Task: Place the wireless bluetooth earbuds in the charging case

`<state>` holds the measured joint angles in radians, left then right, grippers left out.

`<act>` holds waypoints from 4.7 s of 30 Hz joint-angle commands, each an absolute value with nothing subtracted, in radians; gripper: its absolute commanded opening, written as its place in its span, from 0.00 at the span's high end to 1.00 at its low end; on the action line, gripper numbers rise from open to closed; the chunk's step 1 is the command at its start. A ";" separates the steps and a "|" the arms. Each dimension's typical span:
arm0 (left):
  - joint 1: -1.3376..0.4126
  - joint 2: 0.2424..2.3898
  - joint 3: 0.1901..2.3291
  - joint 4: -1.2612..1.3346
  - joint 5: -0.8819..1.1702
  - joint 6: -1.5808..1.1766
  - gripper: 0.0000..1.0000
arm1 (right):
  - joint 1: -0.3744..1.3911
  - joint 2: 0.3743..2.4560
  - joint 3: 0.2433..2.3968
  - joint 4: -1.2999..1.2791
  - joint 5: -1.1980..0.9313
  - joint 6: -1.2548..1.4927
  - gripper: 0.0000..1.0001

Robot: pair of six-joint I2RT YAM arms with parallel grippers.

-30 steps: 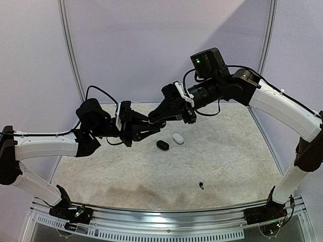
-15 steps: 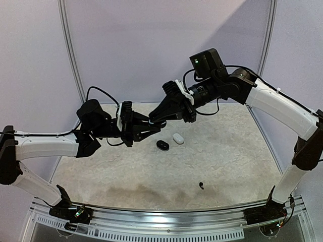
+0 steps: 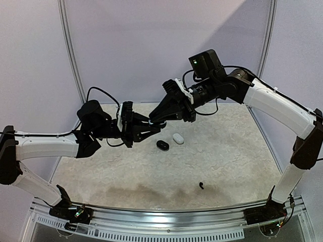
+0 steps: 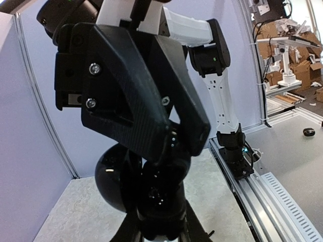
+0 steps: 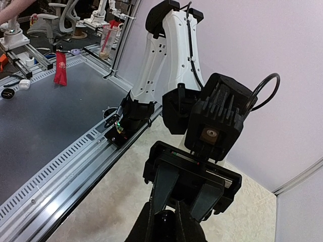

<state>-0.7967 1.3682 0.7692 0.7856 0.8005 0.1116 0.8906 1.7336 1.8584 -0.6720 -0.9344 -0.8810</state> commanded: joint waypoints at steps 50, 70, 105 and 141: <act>-0.813 1.355 0.788 0.840 0.796 0.057 1.00 | 0.844 1.747 1.776 -0.671 -0.790 -0.935 0.82; -0.813 1.357 0.790 0.799 0.770 0.065 1.00 | 0.842 1.707 1.749 -0.622 -0.830 -0.913 0.92; -0.818 1.339 0.847 0.665 0.634 -0.111 1.00 | 0.841 1.667 1.680 -0.476 -0.810 -0.789 0.94; -0.723 1.319 0.694 0.577 0.436 -0.096 1.00 | 0.706 1.518 1.539 -0.345 -0.461 -0.154 0.82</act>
